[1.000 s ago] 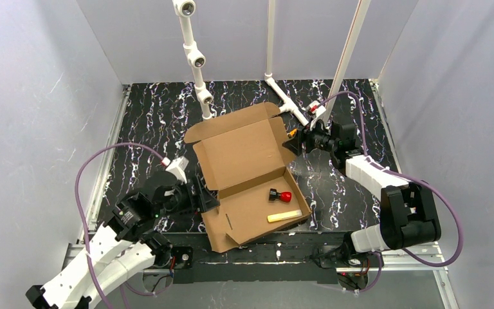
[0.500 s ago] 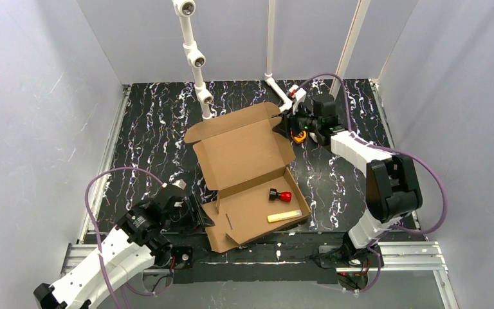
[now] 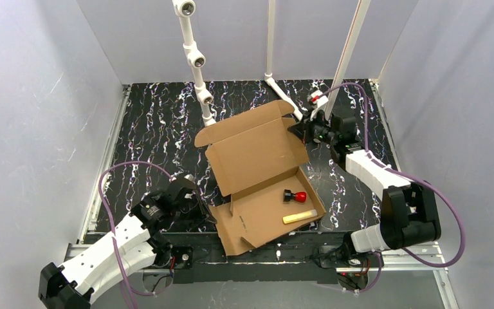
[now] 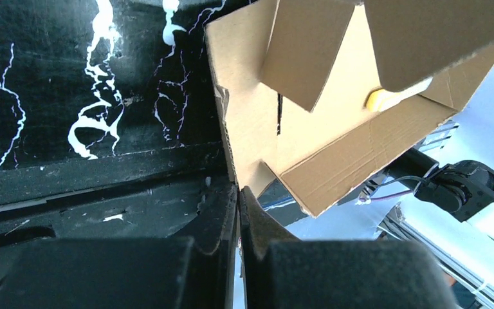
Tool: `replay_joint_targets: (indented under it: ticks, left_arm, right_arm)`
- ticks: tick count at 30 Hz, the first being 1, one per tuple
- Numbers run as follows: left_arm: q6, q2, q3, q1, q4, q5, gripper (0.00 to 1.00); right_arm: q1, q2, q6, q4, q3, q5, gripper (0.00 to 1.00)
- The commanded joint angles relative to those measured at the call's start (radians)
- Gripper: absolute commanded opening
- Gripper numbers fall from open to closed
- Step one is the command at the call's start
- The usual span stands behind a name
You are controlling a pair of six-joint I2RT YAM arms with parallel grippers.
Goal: Fold the paper box
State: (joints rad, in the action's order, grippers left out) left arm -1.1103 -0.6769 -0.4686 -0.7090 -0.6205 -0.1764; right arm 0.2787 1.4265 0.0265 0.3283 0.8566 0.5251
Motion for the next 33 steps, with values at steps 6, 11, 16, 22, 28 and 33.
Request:
replay_joint_targets:
  ticks: [6,11,16,22,28,33]
  left_arm:
    - [0.125,-0.090,-0.144,0.003,0.000,0.083,0.00]
    - [0.200,-0.178,-0.249,0.004,-0.031,0.161,0.00]
    - [0.277,-0.281,-0.356,0.019,-0.038,0.235,0.00]
    - [0.386,-0.435,-0.476,0.071,-0.026,0.223,0.00]
    - [0.463,-0.553,-0.586,0.111,-0.042,0.185,0.00]
    - [0.503,-0.651,-0.663,0.129,-0.062,0.145,0.00]
  right_arm:
    - [-0.085,-0.104,0.175,0.238,-0.097,0.066,0.01]
    - [-0.089,-0.108,0.228,0.324,-0.108,-0.005,0.01]
    - [-0.093,-0.099,0.255,0.394,-0.110,-0.108,0.01]
    - [-0.095,-0.100,0.235,0.399,-0.133,-0.160,0.17]
    - [-0.109,-0.148,0.052,0.103,-0.051,-0.032,0.55]
    - [-0.119,-0.266,-0.338,-0.407,0.033,0.002,0.86]
